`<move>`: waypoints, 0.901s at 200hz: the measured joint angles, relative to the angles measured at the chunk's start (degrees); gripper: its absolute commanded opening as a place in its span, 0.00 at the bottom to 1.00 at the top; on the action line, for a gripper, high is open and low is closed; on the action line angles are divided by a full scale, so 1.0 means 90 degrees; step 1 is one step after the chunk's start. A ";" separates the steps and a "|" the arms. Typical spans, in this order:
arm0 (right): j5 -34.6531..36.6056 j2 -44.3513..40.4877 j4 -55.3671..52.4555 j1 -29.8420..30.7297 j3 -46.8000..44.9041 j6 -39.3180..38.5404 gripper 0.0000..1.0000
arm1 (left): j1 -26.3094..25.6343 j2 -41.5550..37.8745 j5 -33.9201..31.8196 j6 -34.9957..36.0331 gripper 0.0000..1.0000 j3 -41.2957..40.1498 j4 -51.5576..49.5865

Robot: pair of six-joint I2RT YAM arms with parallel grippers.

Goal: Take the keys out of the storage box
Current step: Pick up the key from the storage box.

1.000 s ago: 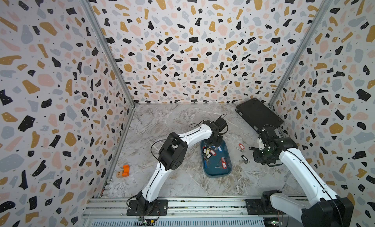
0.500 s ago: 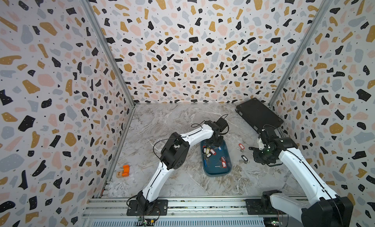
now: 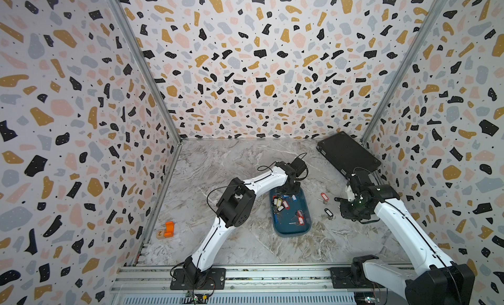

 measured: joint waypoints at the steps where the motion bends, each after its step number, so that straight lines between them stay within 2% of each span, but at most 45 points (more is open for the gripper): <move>1: 0.0000 0.0000 0.0002 0.0000 0.0000 0.0000 0.17 | 0.0000 0.0000 -0.0002 0.0000 0.00 0.0000 0.0002; 34: 0.0000 0.0000 0.0000 0.0000 0.0000 0.0000 0.16 | 0.0000 -0.0260 -0.0053 0.0027 0.00 -0.0194 -0.0056; 99: 0.0000 0.0000 0.0002 0.0000 0.0000 0.0000 0.16 | 0.0002 -0.1610 0.0328 0.0022 0.00 -0.1353 -0.0085; 180: 0.0002 0.0007 0.0027 0.0002 -0.0015 0.0002 0.15 | 0.0034 -0.2266 0.0476 0.0005 0.00 -0.1819 -0.0114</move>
